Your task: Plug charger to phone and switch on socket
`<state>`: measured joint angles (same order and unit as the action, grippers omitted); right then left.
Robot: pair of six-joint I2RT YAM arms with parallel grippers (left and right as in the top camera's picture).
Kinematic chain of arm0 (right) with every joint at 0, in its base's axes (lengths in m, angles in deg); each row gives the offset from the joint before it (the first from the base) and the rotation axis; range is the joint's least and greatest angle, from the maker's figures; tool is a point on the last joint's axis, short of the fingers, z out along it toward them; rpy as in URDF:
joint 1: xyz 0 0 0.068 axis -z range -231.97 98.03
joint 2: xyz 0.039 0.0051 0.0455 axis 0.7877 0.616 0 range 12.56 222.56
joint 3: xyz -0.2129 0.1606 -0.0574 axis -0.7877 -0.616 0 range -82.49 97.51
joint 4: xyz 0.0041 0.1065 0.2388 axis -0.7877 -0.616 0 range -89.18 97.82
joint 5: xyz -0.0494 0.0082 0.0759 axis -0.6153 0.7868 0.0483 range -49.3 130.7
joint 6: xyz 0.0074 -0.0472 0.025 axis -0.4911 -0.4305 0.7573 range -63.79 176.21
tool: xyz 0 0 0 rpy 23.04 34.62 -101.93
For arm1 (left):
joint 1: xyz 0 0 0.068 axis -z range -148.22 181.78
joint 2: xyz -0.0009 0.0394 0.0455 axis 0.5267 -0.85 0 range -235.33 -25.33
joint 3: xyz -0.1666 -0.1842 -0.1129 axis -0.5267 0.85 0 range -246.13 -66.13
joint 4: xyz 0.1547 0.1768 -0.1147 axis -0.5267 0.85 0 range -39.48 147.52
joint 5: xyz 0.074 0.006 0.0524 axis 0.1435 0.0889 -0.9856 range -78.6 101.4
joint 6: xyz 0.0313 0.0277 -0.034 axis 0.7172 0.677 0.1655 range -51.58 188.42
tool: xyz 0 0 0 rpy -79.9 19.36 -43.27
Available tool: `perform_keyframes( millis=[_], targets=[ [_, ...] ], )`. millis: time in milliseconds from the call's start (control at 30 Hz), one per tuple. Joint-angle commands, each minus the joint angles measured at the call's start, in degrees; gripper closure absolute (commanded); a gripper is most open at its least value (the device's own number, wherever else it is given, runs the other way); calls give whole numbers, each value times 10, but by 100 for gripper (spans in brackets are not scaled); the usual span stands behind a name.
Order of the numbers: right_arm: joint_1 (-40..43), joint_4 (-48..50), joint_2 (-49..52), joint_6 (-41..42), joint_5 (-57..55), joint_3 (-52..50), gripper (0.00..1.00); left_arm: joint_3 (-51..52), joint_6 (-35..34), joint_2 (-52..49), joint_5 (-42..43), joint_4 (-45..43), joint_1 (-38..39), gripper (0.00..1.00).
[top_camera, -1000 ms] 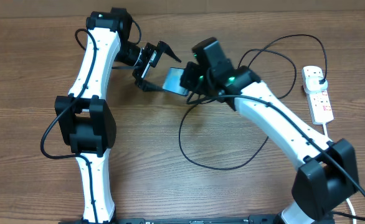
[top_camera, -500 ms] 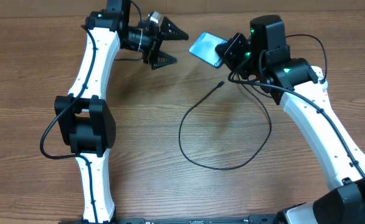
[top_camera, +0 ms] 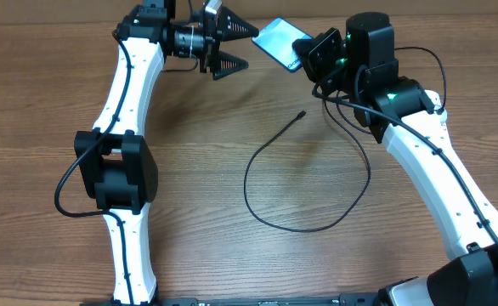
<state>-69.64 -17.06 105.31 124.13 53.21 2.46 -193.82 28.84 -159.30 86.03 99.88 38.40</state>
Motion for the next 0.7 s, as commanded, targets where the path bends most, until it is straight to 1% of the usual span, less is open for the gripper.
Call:
perform_keyframes(
  millis=[0, 67, 133, 200, 333, 400, 500, 567, 667],
  targets=[
    [0, 18, -18, 87, -31, 6, 96, -12, -82, 3, 14, -47, -1, 4],
    [-7, 24, -17, 135, -55, 6, 96, -12, -128, 3, 11, -86, 3, 8],
    [-18, 34, -15, 166, -79, 6, 96, -12, -168, 3, -1, -98, 9, 12],
    [-34, 43, -11, 184, -98, 6, 96, -12, -220, 3, -7, -116, 16, 20],
    [-66, 43, -10, 216, -148, 6, 96, -12, -306, 3, -17, -153, 27, 24],
    [-76, 42, -8, 224, -161, 6, 96, -12, -337, 3, -27, -160, 31, 26],
    [-84, 43, -4, 244, -164, 6, 96, -12, -362, 3, -31, -173, 35, 28],
    [-86, 43, 2, 254, -165, 6, 96, -12, -374, 3, -31, -185, 38, 31],
    [-86, 44, 10, 256, -163, 6, 96, -12, -389, 3, -30, -195, 40, 40]
  ],
)
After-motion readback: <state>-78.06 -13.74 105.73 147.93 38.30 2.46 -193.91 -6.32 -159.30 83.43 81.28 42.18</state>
